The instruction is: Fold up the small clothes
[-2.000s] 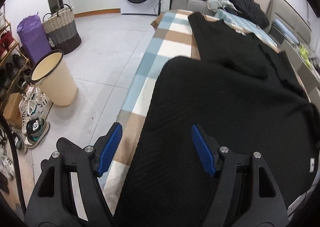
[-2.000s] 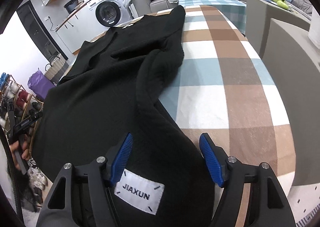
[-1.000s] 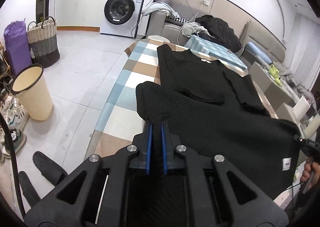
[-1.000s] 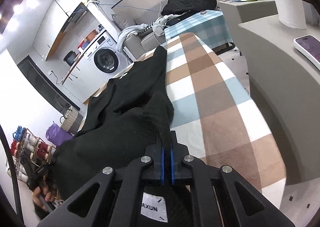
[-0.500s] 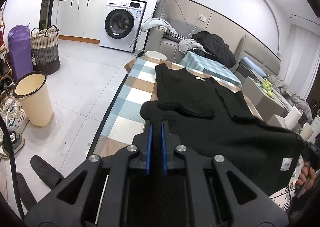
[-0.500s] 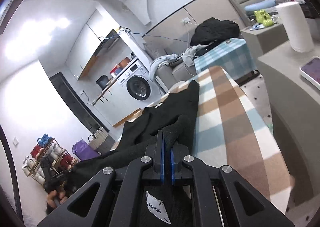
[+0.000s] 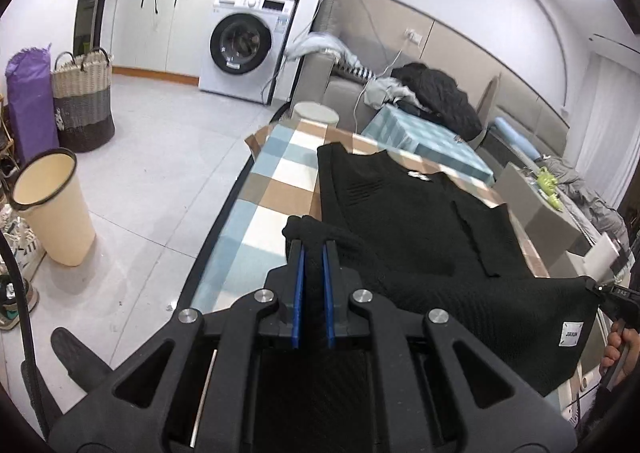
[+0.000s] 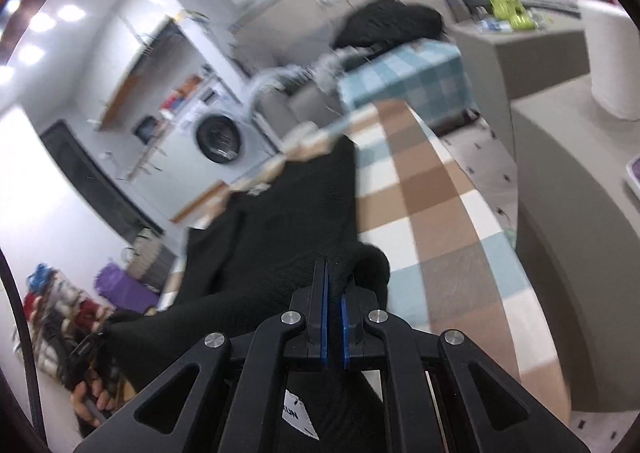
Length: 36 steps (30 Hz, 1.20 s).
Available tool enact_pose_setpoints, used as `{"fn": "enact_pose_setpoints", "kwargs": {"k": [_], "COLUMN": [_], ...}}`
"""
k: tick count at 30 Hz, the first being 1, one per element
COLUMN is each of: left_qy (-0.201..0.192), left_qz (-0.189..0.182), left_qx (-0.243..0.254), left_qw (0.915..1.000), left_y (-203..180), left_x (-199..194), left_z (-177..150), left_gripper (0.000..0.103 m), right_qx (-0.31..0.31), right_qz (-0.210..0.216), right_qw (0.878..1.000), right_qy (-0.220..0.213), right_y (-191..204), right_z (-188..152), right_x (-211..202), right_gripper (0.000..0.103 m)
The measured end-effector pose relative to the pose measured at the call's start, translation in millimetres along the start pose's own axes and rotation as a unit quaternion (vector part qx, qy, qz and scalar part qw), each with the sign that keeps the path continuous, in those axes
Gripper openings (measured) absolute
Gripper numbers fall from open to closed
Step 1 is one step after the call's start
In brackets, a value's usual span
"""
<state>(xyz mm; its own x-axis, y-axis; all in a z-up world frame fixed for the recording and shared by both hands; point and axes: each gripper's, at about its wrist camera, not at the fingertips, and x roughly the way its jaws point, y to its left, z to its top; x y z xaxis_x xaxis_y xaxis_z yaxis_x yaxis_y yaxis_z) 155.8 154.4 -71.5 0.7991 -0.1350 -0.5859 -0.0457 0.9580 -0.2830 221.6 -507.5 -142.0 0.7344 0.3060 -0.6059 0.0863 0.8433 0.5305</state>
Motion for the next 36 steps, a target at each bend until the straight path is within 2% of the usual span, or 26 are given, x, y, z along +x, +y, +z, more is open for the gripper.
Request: {"fn": "enact_pose_setpoints", "kwargs": {"k": [4, 6, 7, 8, 9, 10, 12, 15, 19, 20, 21, 22, 23, 25, 27, 31, 36], "left_qy": [0.041, 0.070, 0.086, 0.098, 0.105, 0.106, 0.112, 0.126, 0.124, 0.128, 0.128, 0.129, 0.127, 0.119, 0.118, 0.118, 0.121], "left_qz": [0.017, 0.029, 0.041, 0.052, 0.068, 0.070, 0.055, 0.046, 0.038, 0.038, 0.033, 0.027, 0.028, 0.024, 0.015, 0.012, 0.003], "left_qx": [-0.005, -0.013, -0.015, -0.013, -0.011, -0.011, -0.016, -0.015, -0.015, -0.018, -0.020, -0.020, -0.017, -0.015, -0.013, 0.025, 0.035], "left_qw": [0.9990, 0.9971, 0.9954, 0.9937, 0.9921, 0.9918, 0.9921, 0.9908, 0.9914, 0.9909, 0.9909, 0.9911, 0.9913, 0.9925, 0.9928, 0.9927, 0.9920], "left_y": [-0.5, 3.9, 4.4, 6.3, 9.3, 10.6, 14.3, 13.0, 4.4, 3.0, 0.9, -1.7, -4.8, -7.2, -9.4, -21.1, -26.7], "left_x": [61.8, 83.0, 94.0, 99.5, 101.8, 106.0, 112.4, 131.2, 147.6, 152.3, 155.4, 158.4, 158.8, 159.1, 157.5, 146.6, 129.2], "left_z": [8.0, 4.9, 2.0, -1.1, -5.8, -9.0, -14.7, -17.3, -13.9, -11.5, -10.0, -8.8, -8.4, -9.4, -11.9, -19.9, -31.8], "left_gripper": [0.007, 0.008, 0.017, 0.024, 0.041, 0.054, 0.056, 0.056, 0.056, 0.053, 0.045, 0.037, 0.035, 0.018, 0.012, 0.010, 0.009], "right_qx": [0.010, 0.006, 0.003, 0.003, 0.006, 0.012, 0.019, 0.008, -0.031, -0.040, -0.049, -0.058, -0.067, -0.080, -0.092, -0.094, -0.101], "right_qz": [-0.018, -0.029, -0.048, -0.062, -0.067, -0.064, -0.047, -0.040, -0.032, -0.029, -0.027, -0.031, -0.040, -0.046, -0.049, -0.042, -0.038], "right_qw": [1.000, 0.999, 0.998, 0.997, 0.997, 0.997, 0.998, 0.997, 0.996, 0.996, 0.996, 0.995, 0.994, 0.991, 0.990, 0.990, 0.989], "right_qy": [0.020, 0.029, 0.040, 0.049, 0.048, 0.041, 0.045, 0.070, 0.073, 0.074, 0.073, 0.074, 0.079, 0.092, 0.094, 0.101, 0.104], "right_y": [-8.8, -13.5, -17.2, -21.0, -26.1, -31.9, -42.4, -45.3, -28.5, -23.5, -18.3, -14.4, -10.7, -4.5, -1.3, -3.3, -4.2], "right_z": [17.0, 19.4, 18.6, 16.7, 13.5, 9.8, 2.7, -4.4, -5.5, -4.7, -3.8, -3.3, -3.3, -5.8, -8.9, -15.7, -25.9], "right_x": [51.7, 68.4, 74.7, 76.9, 74.7, 70.8, 68.0, 79.2, 91.2, 95.4, 99.6, 103.5, 107.6, 113.8, 115.2, 109.2, 97.9], "right_gripper": [0.004, 0.009, 0.018, 0.032, 0.041, 0.055, 0.058, 0.058, 0.057, 0.054, 0.053, 0.047, 0.039, 0.031, 0.028, 0.024, 0.022]}}
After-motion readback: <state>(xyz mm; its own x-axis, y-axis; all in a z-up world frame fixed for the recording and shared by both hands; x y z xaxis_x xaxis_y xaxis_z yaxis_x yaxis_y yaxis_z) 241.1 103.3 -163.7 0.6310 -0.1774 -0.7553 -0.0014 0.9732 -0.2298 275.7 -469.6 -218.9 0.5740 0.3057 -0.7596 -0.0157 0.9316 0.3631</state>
